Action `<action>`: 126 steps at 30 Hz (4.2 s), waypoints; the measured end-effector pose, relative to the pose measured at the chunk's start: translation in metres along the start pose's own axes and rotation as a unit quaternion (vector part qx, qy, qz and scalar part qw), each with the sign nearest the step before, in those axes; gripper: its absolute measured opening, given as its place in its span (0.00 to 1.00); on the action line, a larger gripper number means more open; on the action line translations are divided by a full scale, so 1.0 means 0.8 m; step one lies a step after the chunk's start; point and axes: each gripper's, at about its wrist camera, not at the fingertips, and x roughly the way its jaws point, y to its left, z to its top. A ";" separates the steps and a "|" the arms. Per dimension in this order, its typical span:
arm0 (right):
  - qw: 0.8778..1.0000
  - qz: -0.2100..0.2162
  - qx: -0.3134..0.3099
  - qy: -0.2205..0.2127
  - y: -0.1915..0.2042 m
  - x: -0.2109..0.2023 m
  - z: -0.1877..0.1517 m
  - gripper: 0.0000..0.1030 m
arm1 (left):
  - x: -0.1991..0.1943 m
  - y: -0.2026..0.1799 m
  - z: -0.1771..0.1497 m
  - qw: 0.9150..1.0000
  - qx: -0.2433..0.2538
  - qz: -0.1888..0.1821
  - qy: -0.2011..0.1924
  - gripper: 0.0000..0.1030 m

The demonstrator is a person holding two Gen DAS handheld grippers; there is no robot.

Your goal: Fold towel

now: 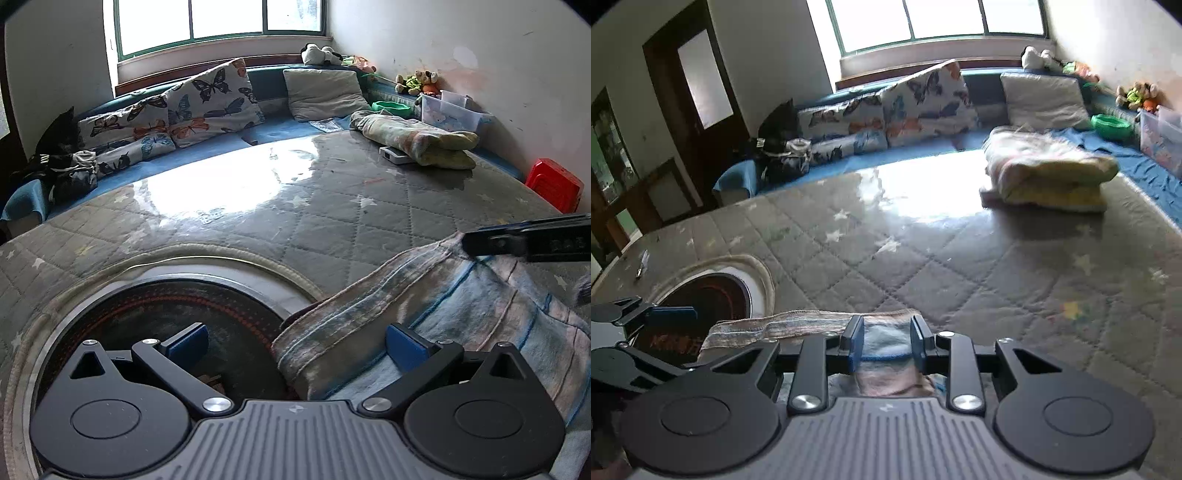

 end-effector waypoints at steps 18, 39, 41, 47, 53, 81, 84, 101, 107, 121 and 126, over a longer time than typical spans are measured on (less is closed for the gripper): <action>0.998 -0.013 0.062 0.011 -0.038 -0.102 -0.098 0.33 | -0.074 -0.009 -0.054 1.000 0.017 -0.003 -0.008 1.00; 0.993 0.042 0.108 -0.015 -0.021 -0.167 -0.143 0.11 | -0.151 -0.047 -0.128 0.996 0.079 -0.032 -0.037 0.99; 0.993 0.046 0.104 -0.020 -0.017 -0.172 -0.141 0.10 | -0.153 -0.052 -0.132 0.995 0.092 -0.027 -0.042 0.96; 0.991 0.071 0.110 -0.024 -0.013 -0.188 -0.140 0.09 | -0.156 -0.063 -0.143 0.991 0.125 -0.013 -0.056 0.89; 0.990 0.079 0.112 0.021 -0.010 -0.164 -0.168 0.10 | -0.153 -0.050 -0.146 0.994 0.099 0.009 -0.041 0.87; 0.996 0.084 0.015 -0.009 0.031 -0.161 -0.150 0.19 | -0.156 -0.019 -0.158 0.996 0.059 0.051 -0.037 0.95; 0.996 0.083 0.011 -0.008 0.031 -0.158 -0.154 0.19 | -0.152 -0.008 -0.163 0.998 0.037 0.058 -0.015 0.95; 0.997 0.076 -0.016 -0.020 0.039 -0.166 -0.143 0.26 | -0.157 -0.047 -0.108 0.994 0.055 -0.044 -0.089 0.94; 0.996 0.090 -0.009 -0.016 0.031 -0.148 -0.131 0.26 | -0.122 -0.062 -0.117 0.993 0.081 -0.068 -0.057 0.94; 0.997 0.063 -0.023 -0.026 0.016 -0.095 -0.056 0.27 | -0.109 -0.045 -0.127 0.995 0.065 -0.069 -0.035 0.95; 0.999 0.043 -0.018 -0.008 0.006 -0.042 -0.030 0.27 | -0.107 -0.039 -0.128 0.995 0.054 -0.077 -0.032 0.96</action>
